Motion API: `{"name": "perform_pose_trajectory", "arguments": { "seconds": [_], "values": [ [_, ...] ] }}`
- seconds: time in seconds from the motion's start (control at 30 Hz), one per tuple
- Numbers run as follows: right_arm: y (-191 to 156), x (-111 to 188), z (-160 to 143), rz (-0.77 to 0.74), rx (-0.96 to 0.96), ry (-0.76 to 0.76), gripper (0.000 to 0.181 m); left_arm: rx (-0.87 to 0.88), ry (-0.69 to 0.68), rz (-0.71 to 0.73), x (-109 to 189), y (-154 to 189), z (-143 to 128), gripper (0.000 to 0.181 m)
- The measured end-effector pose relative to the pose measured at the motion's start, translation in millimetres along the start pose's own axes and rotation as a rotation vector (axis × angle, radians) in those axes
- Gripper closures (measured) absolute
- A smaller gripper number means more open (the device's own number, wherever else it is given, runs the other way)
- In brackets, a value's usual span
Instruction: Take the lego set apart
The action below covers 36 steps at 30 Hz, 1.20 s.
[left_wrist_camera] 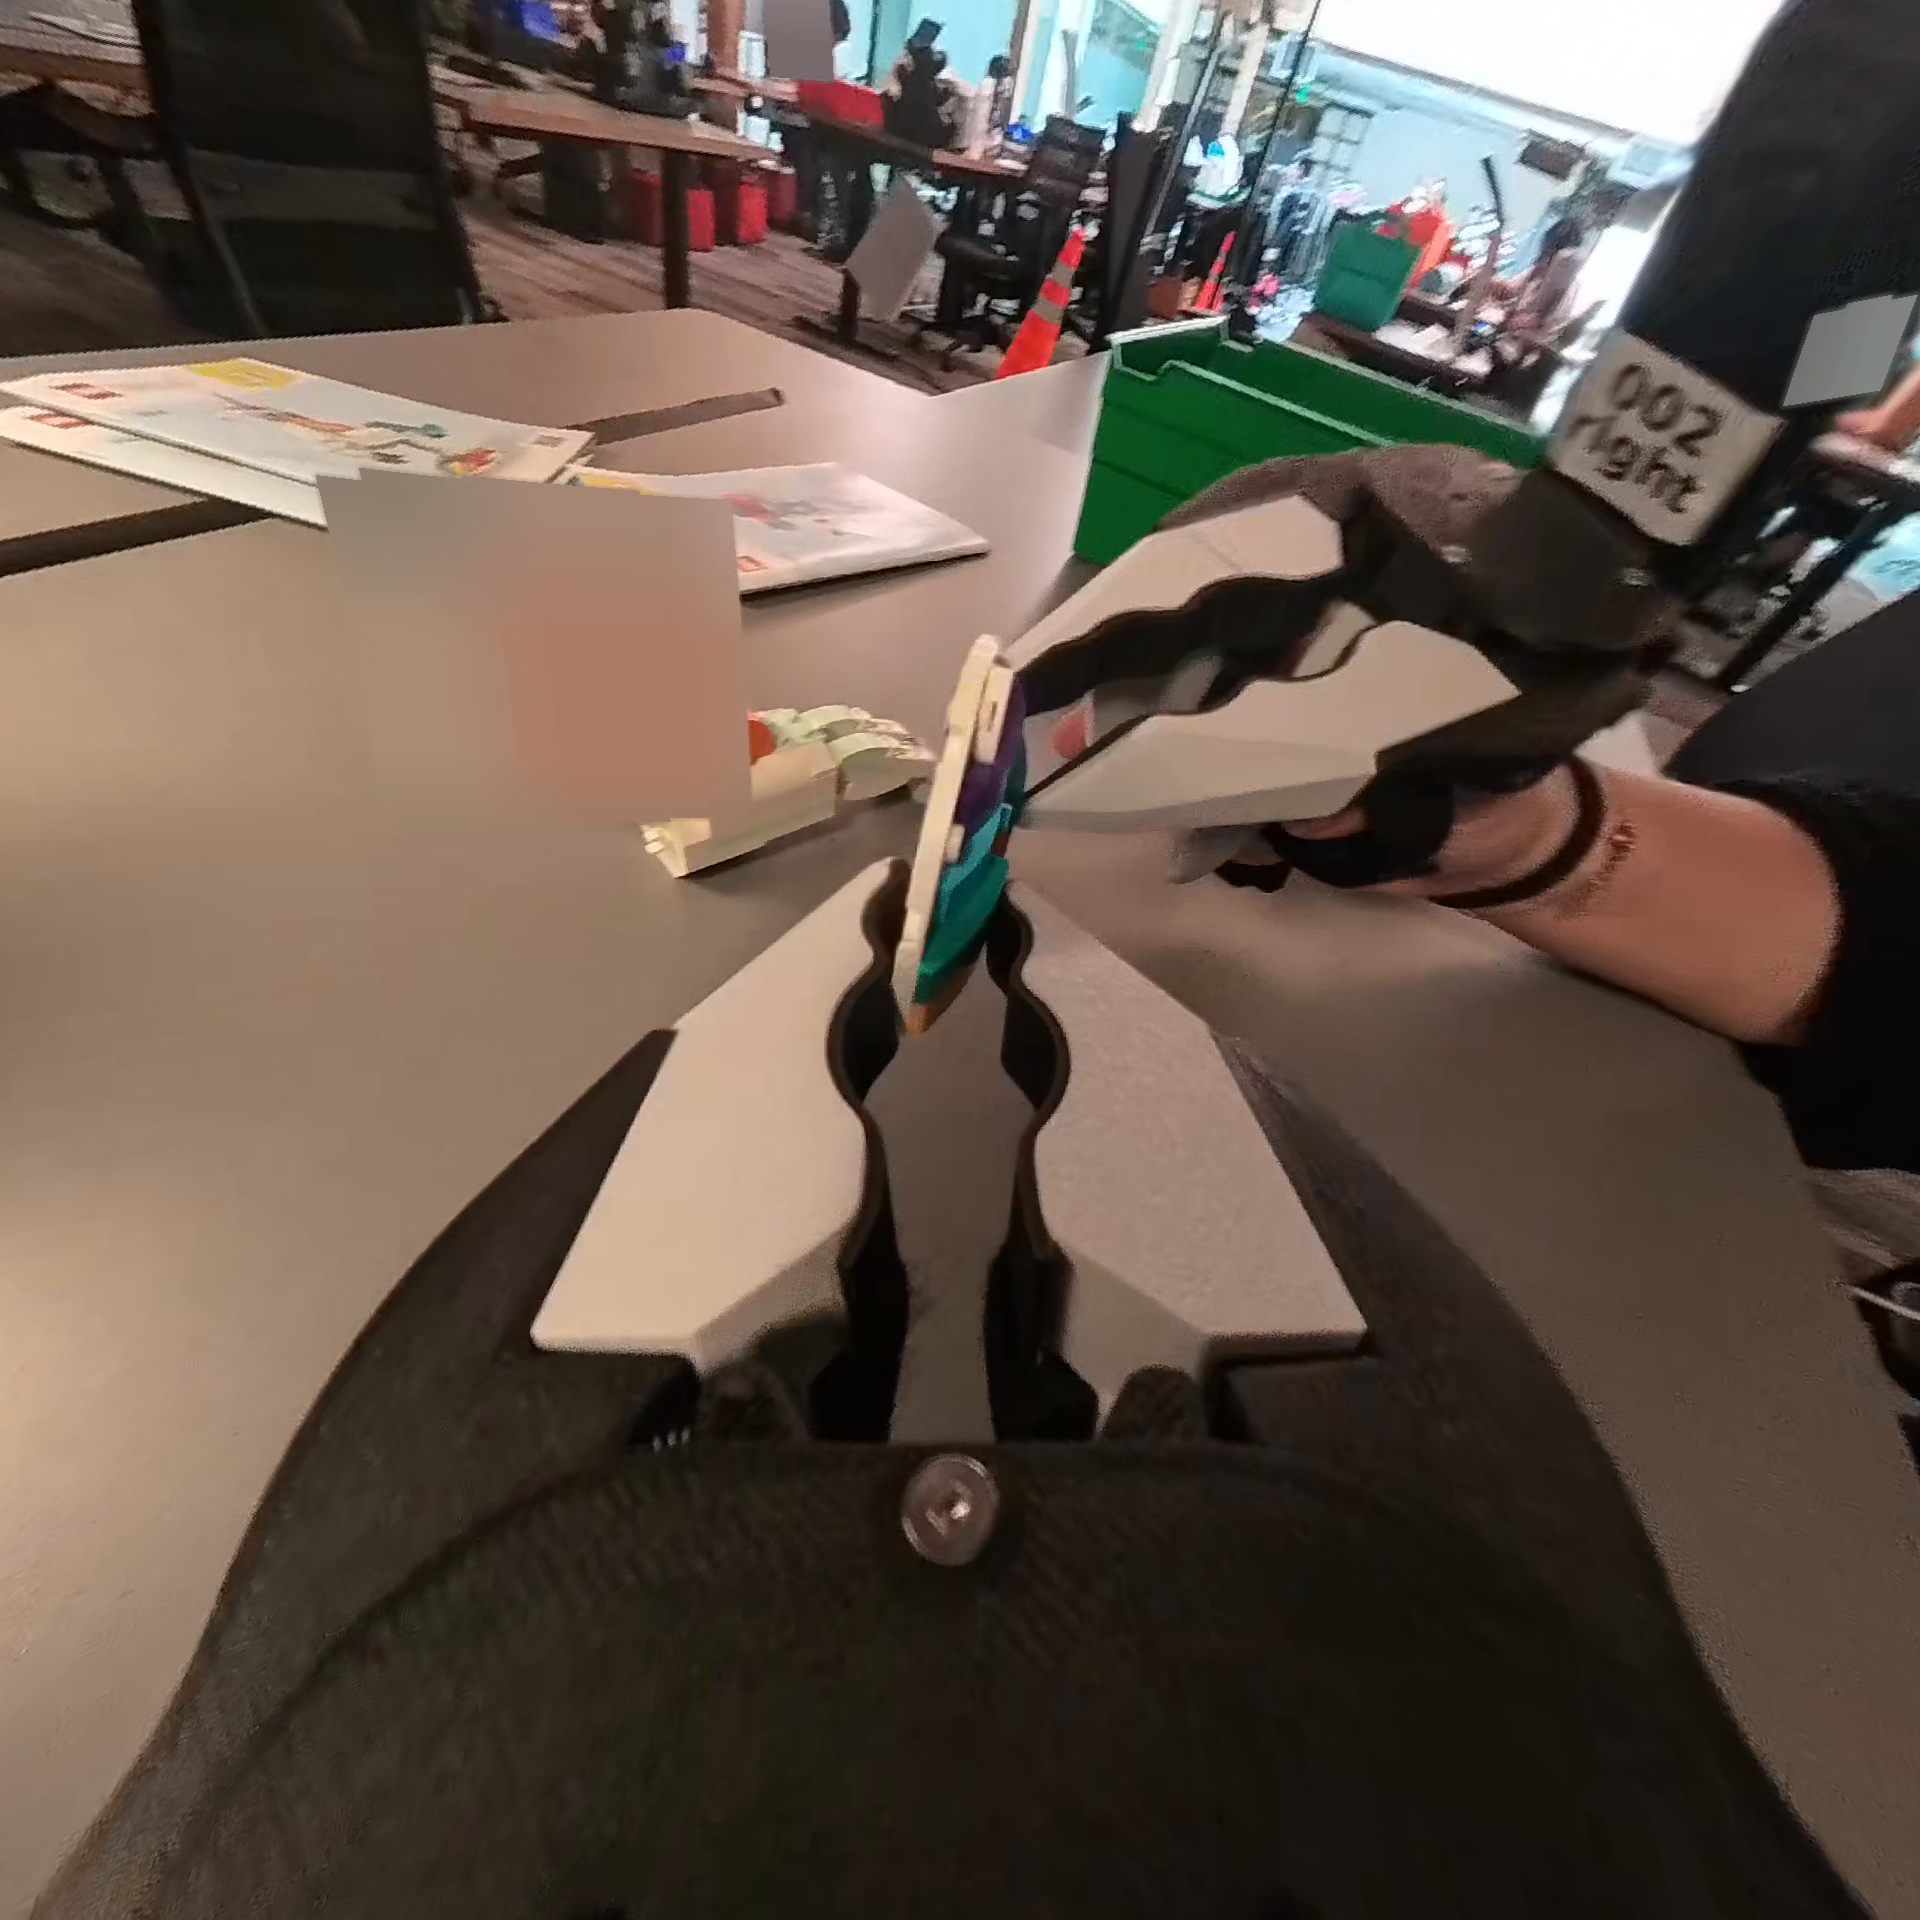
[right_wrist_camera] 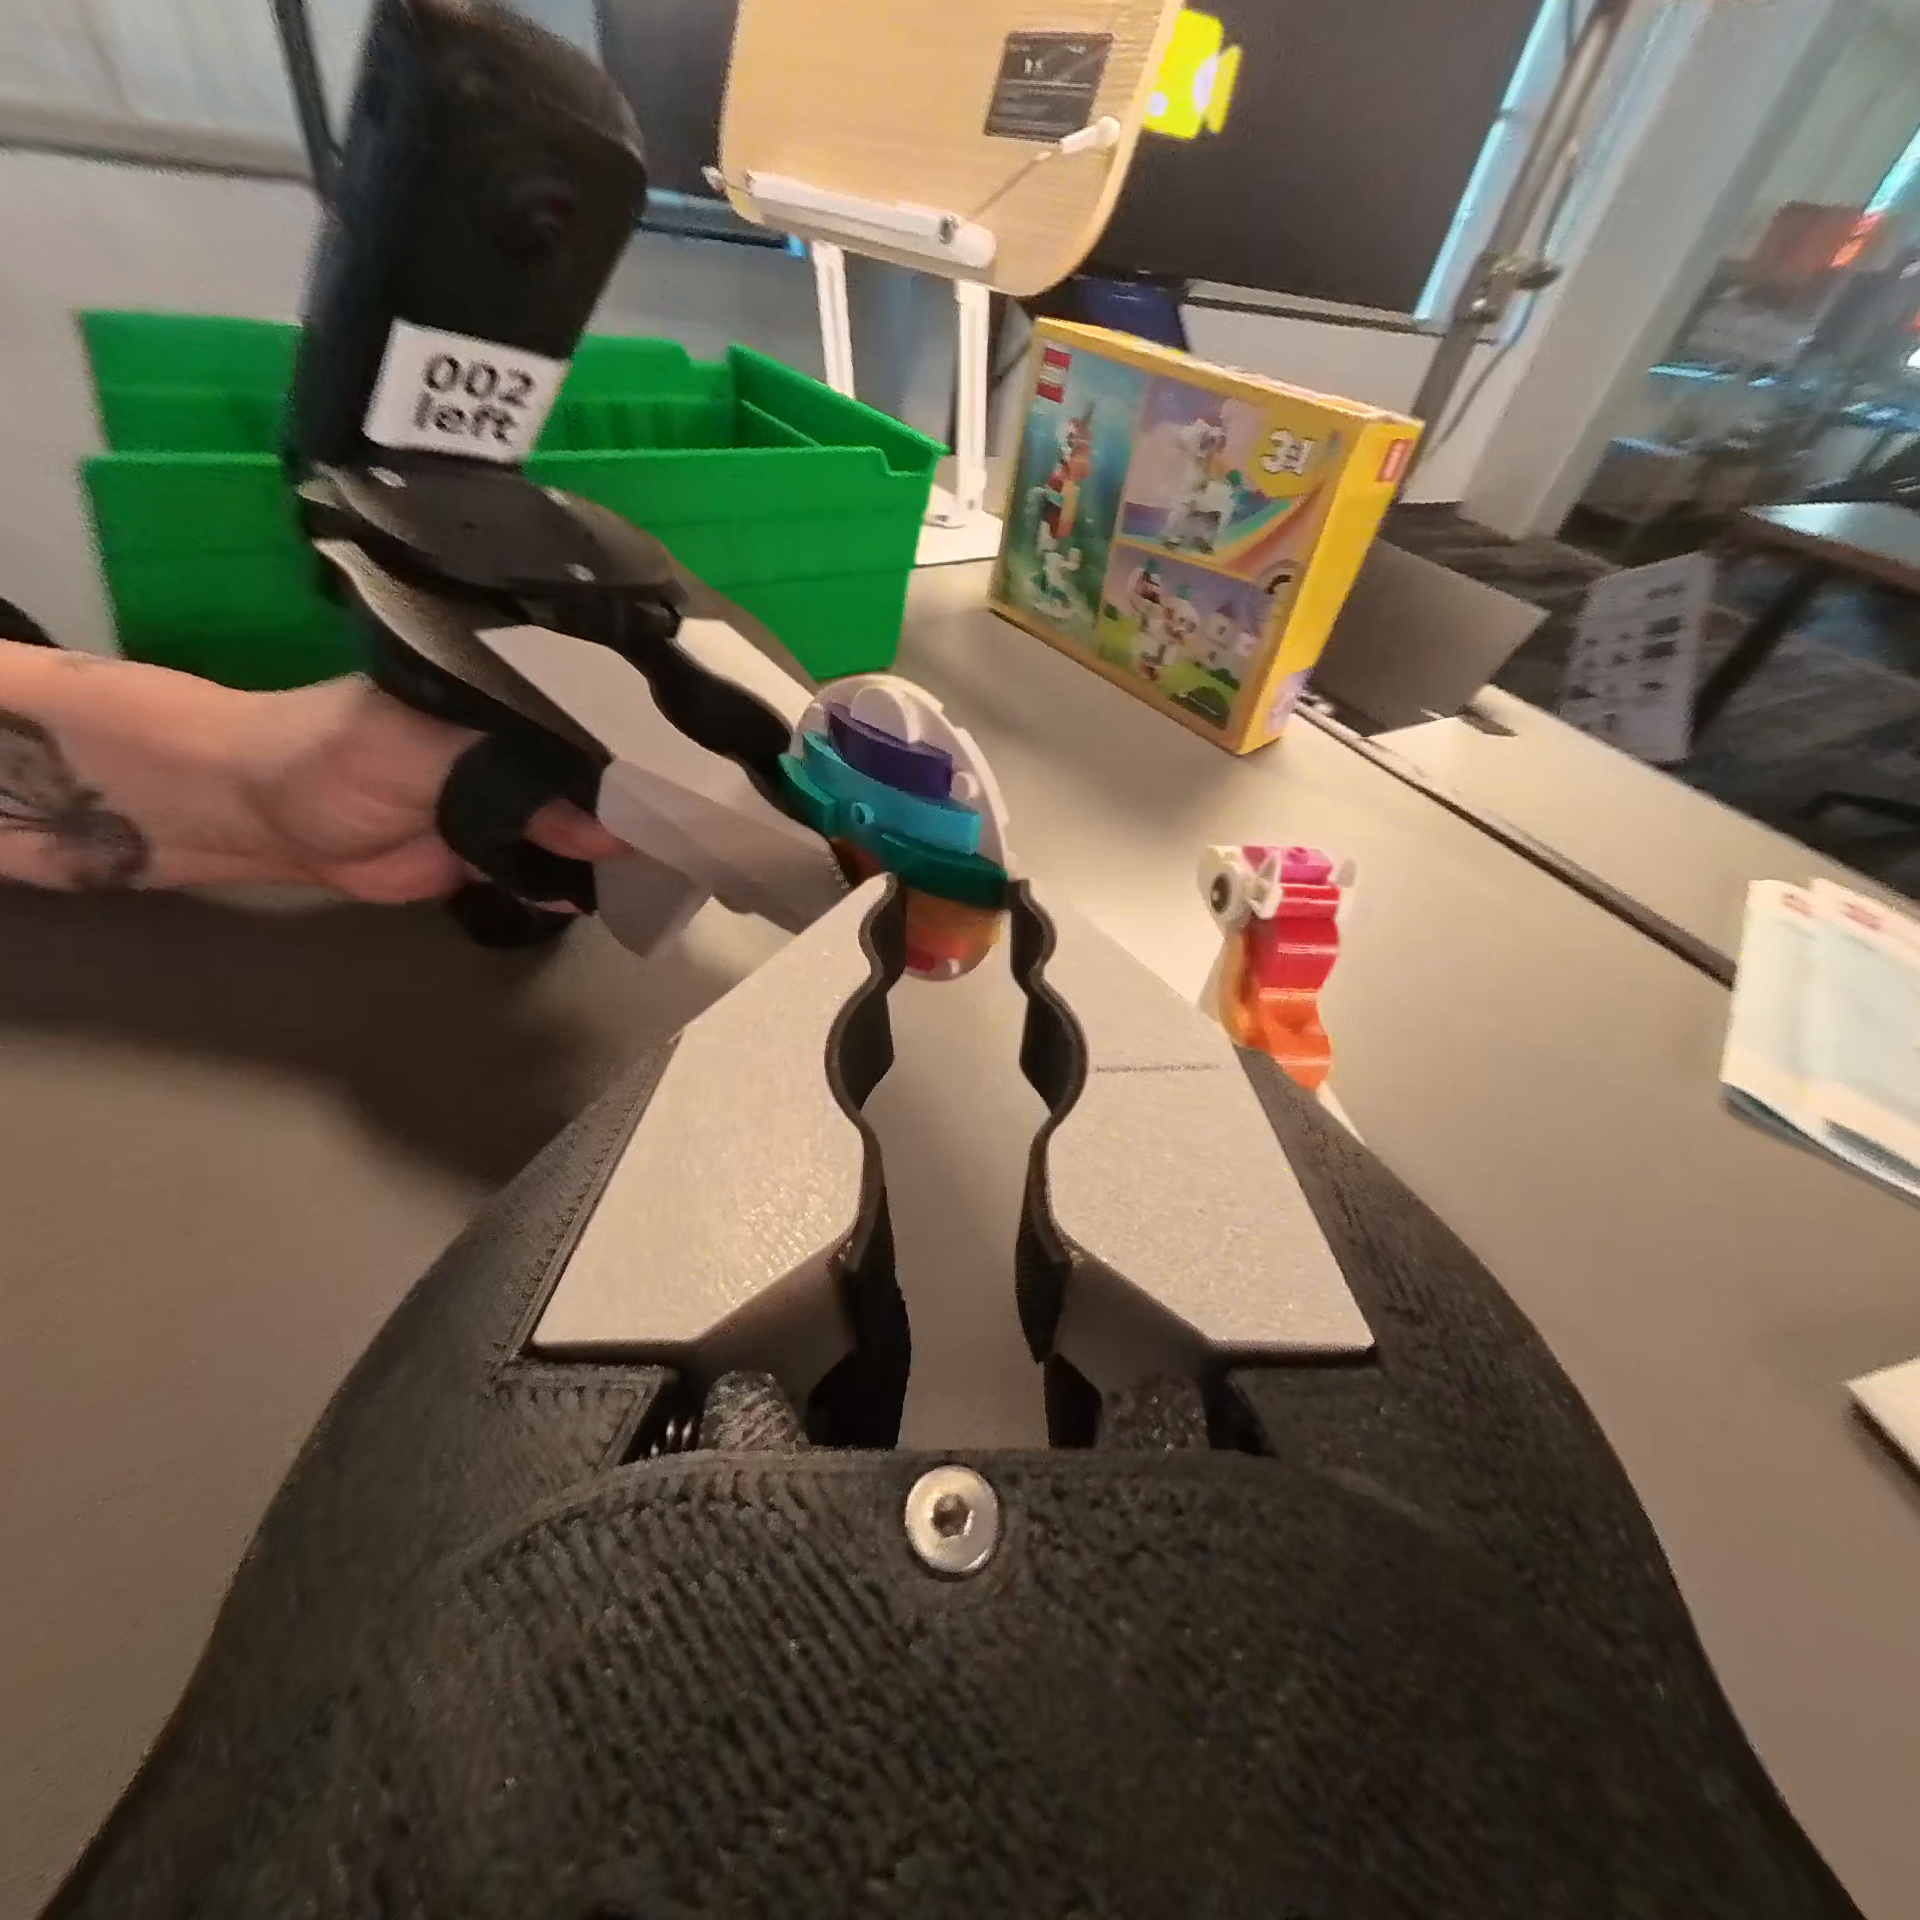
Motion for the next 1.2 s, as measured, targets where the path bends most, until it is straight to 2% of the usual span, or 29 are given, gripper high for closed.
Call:
{"name": "perform_pose_trajectory", "arguments": {
  "seconds": [0.1,0.13,0.27,0.37,0.4,0.47,0.57,0.73,0.9,1.2],
  "values": [
    [-0.3,-0.7,-2.1,-0.119,0.062,-0.01,0.163,-0.006,-0.036,0.051,0.2,-2.4,-2.0,0.169],
    [1.5,-0.1,-3.3,-0.17,0.102,-0.019,0.181,0.001,-0.04,0.064,-0.9,-2.1,-2.4,0.169],
    [-7.2,-10.9,-6.0,-0.132,0.146,-0.013,0.181,0.014,-0.06,0.089,-5.6,-1.8,-3.1,0.17],
    [-5.7,-10.3,-5.8,-0.065,0.055,0.02,0.181,0.049,-0.022,0.065,-2.7,-4.8,-1.6,0.169],
    [-3.4,-9.5,-6.2,-0.038,-0.003,0.036,0.17,0.045,0.006,0.046,-1.1,-4.3,0.0,0.169],
    [3.5,-6.7,-5.7,0.027,-0.15,0.083,0.16,0.029,0.04,0.017,2.2,-3.8,1.7,0.169],
    [10.5,-3.5,-3.9,0.073,-0.259,0.123,0.156,-0.016,0.045,-0.03,2.1,1.6,2.5,0.169],
    [6.3,-4.5,-2.7,0.051,-0.181,0.114,0.161,-0.025,0.036,-0.028,1.2,1.9,2.2,0.169],
    [1.8,-9.5,-4.3,0.025,-0.133,0.079,0.152,-0.081,-0.007,-0.005,-2.9,6.4,0.6,0.169],
    [-8.9,-20.4,-8.2,-0.224,0.022,-0.034,0.152,-0.027,-0.077,0.142,-4.2,-1.8,-3.7,0.169]
  ]
}}
Point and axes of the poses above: each gripper's, where its closed fingertips meet, x back along the fingers, z out of its top, y = z × x across the jaws, the point moved 8 cm from there along x, back along the fingers, and after that the axes turned 6 degrees about -x, right-handed, at the moved point
